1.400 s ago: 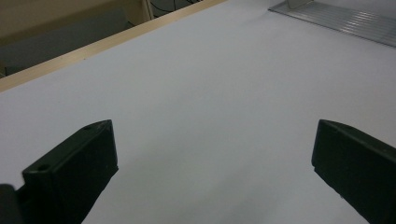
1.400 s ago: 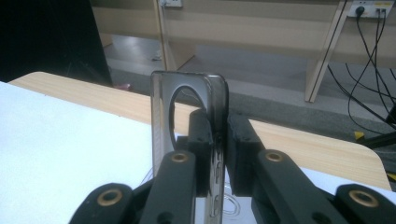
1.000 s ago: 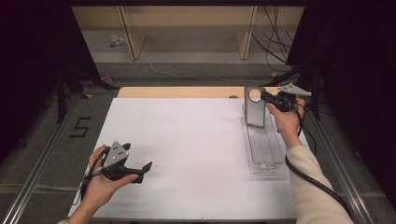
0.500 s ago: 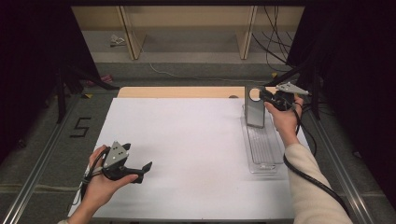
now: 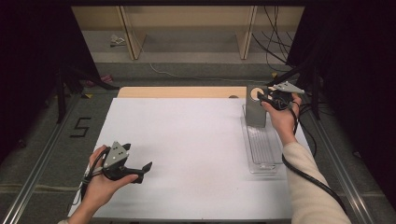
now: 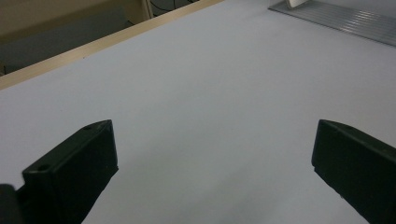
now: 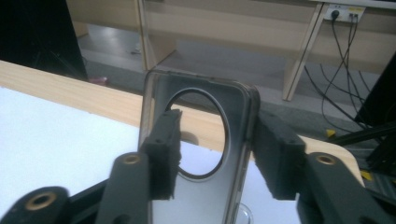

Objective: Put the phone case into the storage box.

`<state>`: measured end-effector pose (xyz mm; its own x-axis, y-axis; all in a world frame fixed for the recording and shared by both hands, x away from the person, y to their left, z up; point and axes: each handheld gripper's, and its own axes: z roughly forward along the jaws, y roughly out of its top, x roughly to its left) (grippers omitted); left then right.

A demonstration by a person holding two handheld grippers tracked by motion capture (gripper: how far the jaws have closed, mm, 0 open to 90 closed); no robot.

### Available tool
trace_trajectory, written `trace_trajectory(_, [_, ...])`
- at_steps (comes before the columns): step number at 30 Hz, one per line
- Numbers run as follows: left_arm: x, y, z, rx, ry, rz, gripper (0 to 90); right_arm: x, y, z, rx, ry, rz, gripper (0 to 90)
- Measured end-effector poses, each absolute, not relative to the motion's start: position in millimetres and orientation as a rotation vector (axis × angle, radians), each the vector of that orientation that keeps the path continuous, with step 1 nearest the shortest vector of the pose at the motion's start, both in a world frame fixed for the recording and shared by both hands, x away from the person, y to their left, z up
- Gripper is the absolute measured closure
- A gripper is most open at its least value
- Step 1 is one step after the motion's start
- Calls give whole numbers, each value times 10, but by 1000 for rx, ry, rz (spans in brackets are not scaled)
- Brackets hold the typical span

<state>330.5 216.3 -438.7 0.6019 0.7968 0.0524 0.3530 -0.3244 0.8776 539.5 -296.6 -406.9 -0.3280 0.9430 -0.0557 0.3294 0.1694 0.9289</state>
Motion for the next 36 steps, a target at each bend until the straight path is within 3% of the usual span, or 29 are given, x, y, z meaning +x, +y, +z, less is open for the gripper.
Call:
trace_trajectory(13, [3304, 2167, -4388, 1917, 920, 614, 0, 5470, -2938, -4094, 1199, 1787, 1117, 349])
trace_trajectory(17, [3305, 2166, -4389, 1917, 920, 613, 0, 5496, -2932, -4112, 1208, 1827, 1105, 265])
trace_trajectory(25, [3305, 2166, -4389, 1919, 919, 612, 0, 5505, -2918, -4113, 1202, 1845, 1146, 213])
trace_trajectory(36, [3303, 2167, -4386, 1919, 918, 613, 0, 5476, -2962, -4080, 1294, 1810, 1130, 214])
